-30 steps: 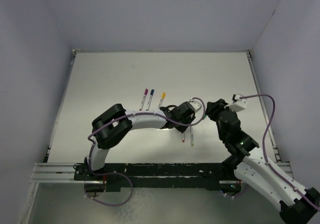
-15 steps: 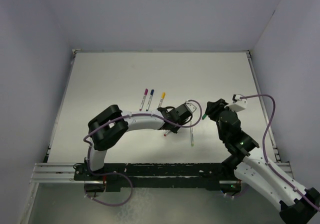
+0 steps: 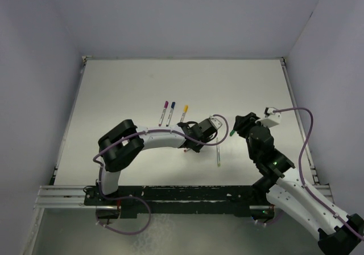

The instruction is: Insert the pens into the pen caps

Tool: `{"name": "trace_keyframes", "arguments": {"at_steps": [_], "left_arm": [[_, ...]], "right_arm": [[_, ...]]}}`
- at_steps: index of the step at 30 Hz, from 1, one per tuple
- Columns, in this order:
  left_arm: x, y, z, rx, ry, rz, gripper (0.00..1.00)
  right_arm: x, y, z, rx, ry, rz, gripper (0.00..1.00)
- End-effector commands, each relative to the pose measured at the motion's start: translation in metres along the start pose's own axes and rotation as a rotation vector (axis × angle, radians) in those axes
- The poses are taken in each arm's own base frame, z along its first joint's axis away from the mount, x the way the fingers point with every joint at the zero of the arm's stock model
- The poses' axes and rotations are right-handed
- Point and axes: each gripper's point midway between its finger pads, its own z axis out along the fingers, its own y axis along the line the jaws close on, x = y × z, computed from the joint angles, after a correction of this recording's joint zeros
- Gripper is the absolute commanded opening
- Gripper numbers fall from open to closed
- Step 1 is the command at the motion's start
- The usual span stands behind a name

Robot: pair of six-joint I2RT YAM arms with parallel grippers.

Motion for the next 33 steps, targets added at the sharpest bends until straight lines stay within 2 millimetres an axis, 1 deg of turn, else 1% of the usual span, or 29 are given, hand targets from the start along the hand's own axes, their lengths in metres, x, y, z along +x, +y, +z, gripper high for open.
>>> {"name": "trace_keyframes", "arguments": {"at_steps": [1,13,23,30,33], "left_arm": [[0.056,0.003,0.007,0.007,0.179,0.056,0.33],[0.063,0.005,0.015,-0.01,0.222,0.069,0.3],[0.069,0.015,0.022,-0.014,0.254,0.055,0.29],[0.074,0.02,0.031,-0.016,0.278,0.05,0.25],[0.076,0.021,0.034,-0.018,0.287,0.054,0.2]], "right_arm": [[-0.009,0.009,0.0,-0.022,-0.025,0.043,0.49],[-0.01,0.009,0.0,-0.021,-0.028,0.051,0.49],[-0.008,0.008,0.0,-0.019,-0.025,0.053,0.49],[-0.007,0.008,0.0,-0.018,-0.022,0.051,0.49],[-0.009,0.008,0.0,-0.018,-0.025,0.052,0.49]]}}
